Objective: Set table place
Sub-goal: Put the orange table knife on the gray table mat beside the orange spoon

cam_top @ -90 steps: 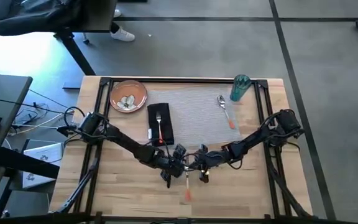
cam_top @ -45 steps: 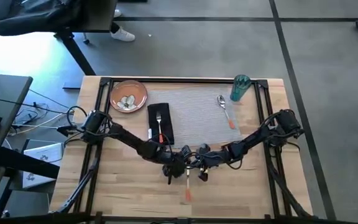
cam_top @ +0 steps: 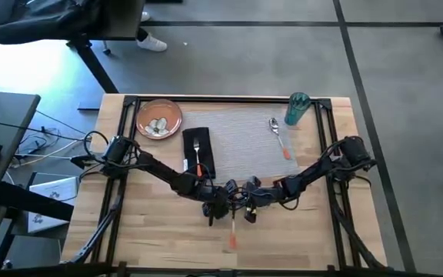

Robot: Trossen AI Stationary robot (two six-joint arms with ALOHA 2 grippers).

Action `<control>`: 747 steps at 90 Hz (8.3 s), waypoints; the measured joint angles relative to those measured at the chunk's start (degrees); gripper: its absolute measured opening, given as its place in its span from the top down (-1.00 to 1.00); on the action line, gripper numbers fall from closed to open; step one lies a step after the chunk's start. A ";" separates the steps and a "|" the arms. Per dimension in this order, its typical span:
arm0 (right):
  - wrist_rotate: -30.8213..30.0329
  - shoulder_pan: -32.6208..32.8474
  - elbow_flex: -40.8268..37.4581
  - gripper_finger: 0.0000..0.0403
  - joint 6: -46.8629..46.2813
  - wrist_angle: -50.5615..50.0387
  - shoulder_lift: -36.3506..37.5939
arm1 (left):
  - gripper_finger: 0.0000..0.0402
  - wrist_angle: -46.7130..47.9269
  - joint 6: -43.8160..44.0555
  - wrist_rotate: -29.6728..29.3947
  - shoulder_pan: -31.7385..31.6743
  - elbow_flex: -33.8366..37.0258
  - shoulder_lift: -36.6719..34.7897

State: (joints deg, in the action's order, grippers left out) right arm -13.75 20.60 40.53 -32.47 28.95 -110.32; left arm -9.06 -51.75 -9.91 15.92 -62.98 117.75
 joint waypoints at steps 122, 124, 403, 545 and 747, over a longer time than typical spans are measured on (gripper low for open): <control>0.31 0.11 -0.13 1.00 1.89 0.39 0.58 | 1.00 -1.89 5.20 6.75 -0.29 -0.13 2.97; 0.32 0.20 -0.13 1.00 1.86 -0.36 1.10 | 1.00 -1.95 5.20 6.30 -0.10 -0.13 2.94; 36.90 -3.21 -23.56 0.85 -10.57 15.87 23.10 | 1.00 -11.90 -13.00 -10.19 5.11 -7.67 -0.70; 26.32 -4.76 -23.56 0.99 -17.33 14.59 23.10 | 0.45 -11.11 23.44 -29.98 10.30 -7.67 -5.13; 25.50 -49.88 -14.03 1.00 -23.02 -31.95 28.87 | 0.50 4.56 56.01 -16.52 7.67 2.32 -16.92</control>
State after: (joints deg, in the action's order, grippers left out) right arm 11.74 -29.28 26.50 -55.49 -3.01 -81.45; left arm -4.50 4.26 -26.44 23.59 -60.66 100.84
